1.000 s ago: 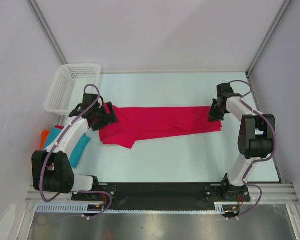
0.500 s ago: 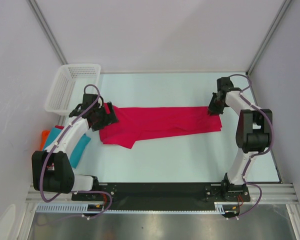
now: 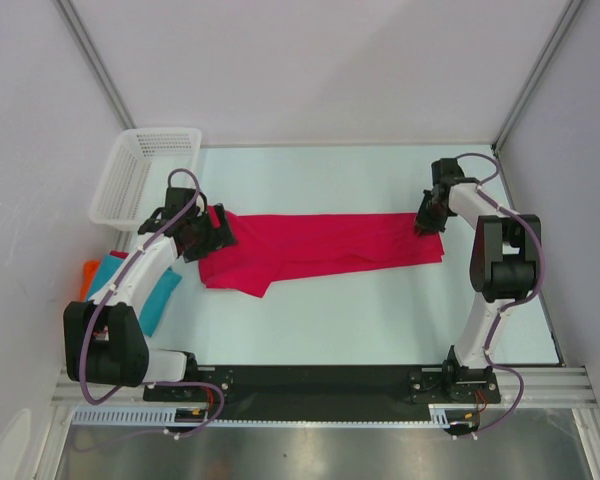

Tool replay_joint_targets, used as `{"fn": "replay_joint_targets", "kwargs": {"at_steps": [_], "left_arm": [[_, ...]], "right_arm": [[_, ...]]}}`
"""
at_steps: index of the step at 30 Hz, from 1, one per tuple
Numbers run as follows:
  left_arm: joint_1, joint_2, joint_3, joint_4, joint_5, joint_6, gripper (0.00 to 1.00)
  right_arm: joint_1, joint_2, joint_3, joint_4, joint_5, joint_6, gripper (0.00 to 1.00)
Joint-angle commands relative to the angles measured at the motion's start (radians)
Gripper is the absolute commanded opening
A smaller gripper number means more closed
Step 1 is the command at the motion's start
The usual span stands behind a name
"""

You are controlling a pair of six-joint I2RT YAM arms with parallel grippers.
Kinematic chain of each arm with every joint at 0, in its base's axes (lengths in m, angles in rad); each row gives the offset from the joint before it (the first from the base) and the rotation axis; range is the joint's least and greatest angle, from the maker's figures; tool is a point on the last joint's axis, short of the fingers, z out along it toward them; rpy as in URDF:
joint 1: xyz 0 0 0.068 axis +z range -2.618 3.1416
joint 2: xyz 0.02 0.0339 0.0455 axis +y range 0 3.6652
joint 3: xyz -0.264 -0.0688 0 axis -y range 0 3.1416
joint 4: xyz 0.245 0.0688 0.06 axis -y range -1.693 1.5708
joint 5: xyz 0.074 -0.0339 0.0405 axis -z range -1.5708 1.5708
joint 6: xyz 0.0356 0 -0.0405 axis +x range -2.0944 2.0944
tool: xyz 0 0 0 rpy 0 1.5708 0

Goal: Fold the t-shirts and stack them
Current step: Fold the other side of the tshirt into a rectangle

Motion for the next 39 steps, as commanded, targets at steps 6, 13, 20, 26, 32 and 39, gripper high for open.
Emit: {"fn": "replay_joint_targets", "kwargs": {"at_steps": [6,13,20,26,32,39], "left_arm": [[0.01,-0.014,0.004,0.024,0.018,0.023,0.93],[0.01,-0.017,0.003,0.025,0.023,0.022,0.93],[0.01,-0.023,-0.004,0.029,0.026,0.022,0.93],[0.01,-0.029,-0.01,0.027,0.028,0.02,0.93],[0.01,-0.037,-0.01,0.021,0.023,0.022,0.93],[0.012,-0.034,-0.01,0.019,0.018,0.023,0.93]], "right_arm": [[-0.007,-0.084,-0.119,0.022,0.015,-0.017,0.22],[-0.005,-0.159,-0.189,0.016,0.015,-0.022,0.22],[-0.005,-0.23,-0.205,-0.017,0.02,-0.031,0.22],[-0.002,-0.248,-0.188,-0.012,0.01,-0.022,0.22],[0.016,-0.126,-0.074,-0.006,0.0,-0.003,0.22],[0.044,-0.006,0.028,-0.017,0.003,-0.005,0.21]]}}
